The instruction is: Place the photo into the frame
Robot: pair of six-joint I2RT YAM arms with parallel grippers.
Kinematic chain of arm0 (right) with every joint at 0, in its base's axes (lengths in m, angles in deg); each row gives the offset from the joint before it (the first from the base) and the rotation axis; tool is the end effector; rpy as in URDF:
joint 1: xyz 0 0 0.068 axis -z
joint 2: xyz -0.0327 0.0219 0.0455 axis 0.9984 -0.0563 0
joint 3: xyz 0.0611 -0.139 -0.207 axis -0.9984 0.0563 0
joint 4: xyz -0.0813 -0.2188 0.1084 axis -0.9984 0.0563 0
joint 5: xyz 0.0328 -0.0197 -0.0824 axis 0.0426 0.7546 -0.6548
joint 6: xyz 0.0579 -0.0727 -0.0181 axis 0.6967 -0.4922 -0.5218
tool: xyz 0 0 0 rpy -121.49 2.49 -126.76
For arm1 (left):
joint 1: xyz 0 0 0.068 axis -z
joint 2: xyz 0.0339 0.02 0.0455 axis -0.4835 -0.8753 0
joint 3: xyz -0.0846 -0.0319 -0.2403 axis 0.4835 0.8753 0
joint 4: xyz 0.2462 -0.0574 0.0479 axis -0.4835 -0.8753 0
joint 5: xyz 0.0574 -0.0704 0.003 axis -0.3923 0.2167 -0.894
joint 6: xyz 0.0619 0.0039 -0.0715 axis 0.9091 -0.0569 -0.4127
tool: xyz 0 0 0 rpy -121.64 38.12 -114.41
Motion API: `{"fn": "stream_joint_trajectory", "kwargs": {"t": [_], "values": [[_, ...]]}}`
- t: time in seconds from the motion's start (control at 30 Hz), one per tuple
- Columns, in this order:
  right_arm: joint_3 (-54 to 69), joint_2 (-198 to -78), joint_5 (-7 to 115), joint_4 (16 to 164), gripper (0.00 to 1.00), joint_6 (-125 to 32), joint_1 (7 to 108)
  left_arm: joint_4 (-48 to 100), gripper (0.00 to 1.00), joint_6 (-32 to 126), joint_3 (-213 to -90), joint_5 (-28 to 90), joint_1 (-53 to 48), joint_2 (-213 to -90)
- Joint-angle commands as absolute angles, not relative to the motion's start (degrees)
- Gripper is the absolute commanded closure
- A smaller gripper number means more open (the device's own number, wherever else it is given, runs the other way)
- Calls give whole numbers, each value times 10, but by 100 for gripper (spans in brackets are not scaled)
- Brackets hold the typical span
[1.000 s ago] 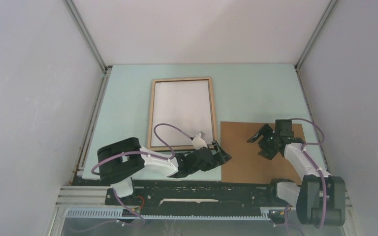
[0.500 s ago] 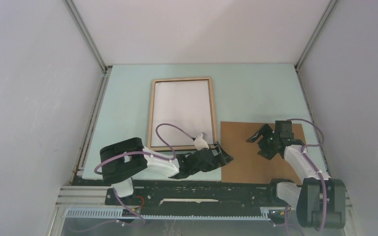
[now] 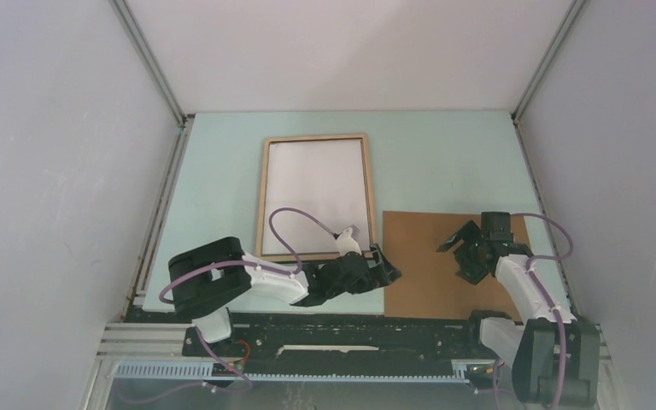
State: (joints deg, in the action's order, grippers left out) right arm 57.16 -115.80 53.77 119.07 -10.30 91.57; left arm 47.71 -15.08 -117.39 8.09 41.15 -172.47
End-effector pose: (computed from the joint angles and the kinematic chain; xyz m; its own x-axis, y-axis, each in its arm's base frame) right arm 0.1996 -0.0056 0.1038 -0.6350 0.7289 -0.2558 0.6203 0.6785 0.3936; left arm 0.1417 -0.3263 0.0997 -0.8559 -0.3578 -0.3733 0.0552 0.6545 -0.7541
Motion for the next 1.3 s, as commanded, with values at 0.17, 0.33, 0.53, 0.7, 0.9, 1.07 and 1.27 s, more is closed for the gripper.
{"fn": "stream_joint_trajectory", "kwargs": {"t": [0.17,0.33,0.53,0.7,0.9,1.07,1.27], "values": [[589,-1218,518,1165,11,-115,934,537,2,-174,-1193,110,405,-1784],[588,-1235,535,1152,12,-124,937,603,2,-178,-1178,112,393,-1778],[586,-1264,581,1128,12,-131,938,797,6,-206,-1142,172,374,-1781],[586,-1279,608,1120,13,-136,938,863,10,-227,-1157,208,364,-1791],[585,-1267,627,1117,13,-129,932,881,19,-216,-1139,184,363,-1742],[583,-1260,627,1117,14,-125,924,905,30,-230,-1125,182,356,-1723],[578,-1264,631,1118,14,-125,920,946,44,-254,-1150,207,352,-1752]]}}
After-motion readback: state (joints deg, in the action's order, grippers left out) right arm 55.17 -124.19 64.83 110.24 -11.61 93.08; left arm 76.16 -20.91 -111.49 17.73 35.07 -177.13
